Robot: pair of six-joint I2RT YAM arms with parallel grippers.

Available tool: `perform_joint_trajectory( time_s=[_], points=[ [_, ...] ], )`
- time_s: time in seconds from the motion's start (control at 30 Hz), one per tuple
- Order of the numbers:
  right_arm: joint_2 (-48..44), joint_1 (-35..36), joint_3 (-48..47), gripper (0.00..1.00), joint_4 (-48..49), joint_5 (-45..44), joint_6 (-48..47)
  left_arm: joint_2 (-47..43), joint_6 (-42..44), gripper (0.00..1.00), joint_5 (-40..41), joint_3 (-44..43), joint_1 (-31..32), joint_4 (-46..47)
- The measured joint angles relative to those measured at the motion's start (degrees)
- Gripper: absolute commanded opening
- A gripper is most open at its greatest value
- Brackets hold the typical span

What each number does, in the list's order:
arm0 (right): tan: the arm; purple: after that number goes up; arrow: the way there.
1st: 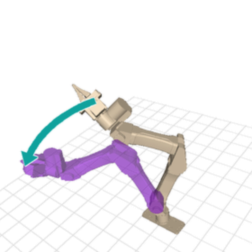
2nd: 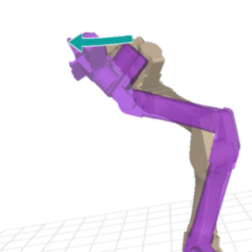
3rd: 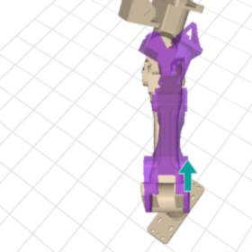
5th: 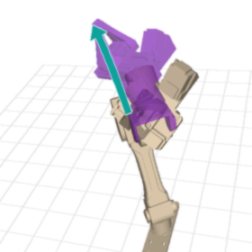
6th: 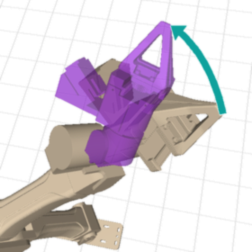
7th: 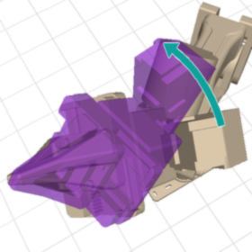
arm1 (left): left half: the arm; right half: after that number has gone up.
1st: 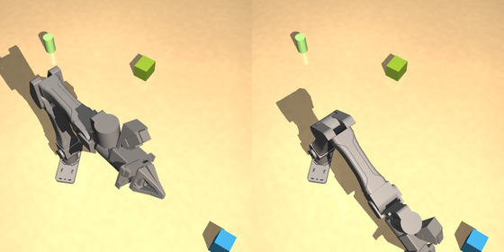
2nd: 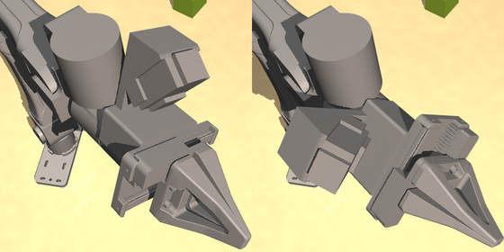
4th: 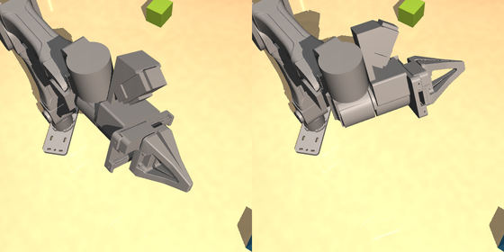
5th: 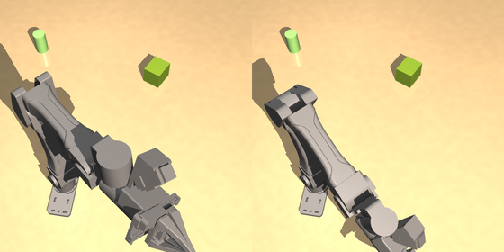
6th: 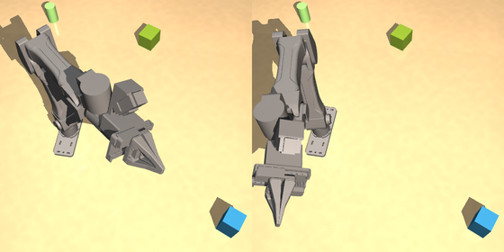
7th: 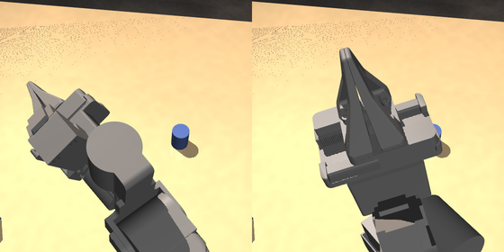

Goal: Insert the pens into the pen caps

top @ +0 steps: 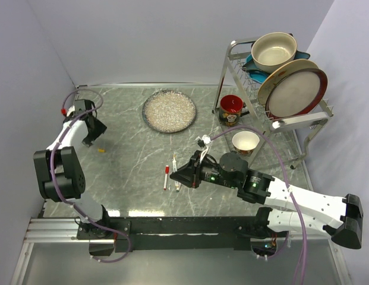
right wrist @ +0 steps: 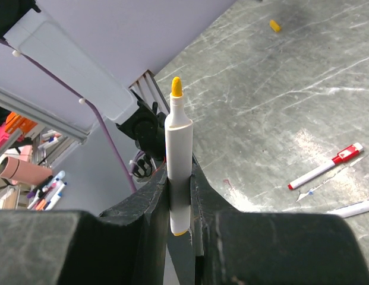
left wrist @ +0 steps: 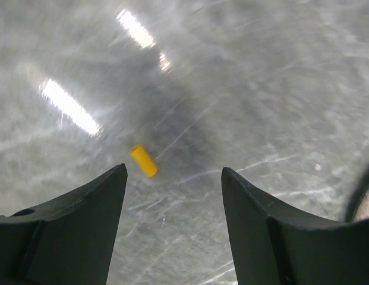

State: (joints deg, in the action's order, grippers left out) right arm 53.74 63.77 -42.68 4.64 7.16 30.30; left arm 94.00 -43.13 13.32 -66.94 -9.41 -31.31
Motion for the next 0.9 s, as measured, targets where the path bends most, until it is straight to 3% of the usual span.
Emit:
perform_joint_trajectory(
  time_s=[0.1, 0.3, 0.5, 0.7, 0.9],
  points=[
    [-0.31, 0.0, 0.2, 0.0, 0.0, -0.04, -0.17, 0.04, 5.49, 0.58, -0.74, -2.8, 0.07, 0.44],
    [-2.03, 0.0, 1.51, 0.0, -0.07, -0.22, -0.2, 0.46, 19.08, 0.51, -1.05, -4.07, 0.07, 3.28],
    [-3.04, 0.0, 1.6, 0.0, -0.66, -0.2, -0.22, 0.46, 33.62, 0.5, -6.01, 1.18, 2.32, 5.86],
    [-4.31, 0.0, 1.55, 0.0, -4.76, -0.2, -1.46, 1.14, 48.83, 0.45, -5.4, 3.15, 7.65, 7.3],
    [-5.51, 0.0, 1.31, 0.0, -7.96, -0.04, -2.62, 1.53, 59.67, 0.47, -4.42, 6.45, 7.34, 9.42]
  ],
)
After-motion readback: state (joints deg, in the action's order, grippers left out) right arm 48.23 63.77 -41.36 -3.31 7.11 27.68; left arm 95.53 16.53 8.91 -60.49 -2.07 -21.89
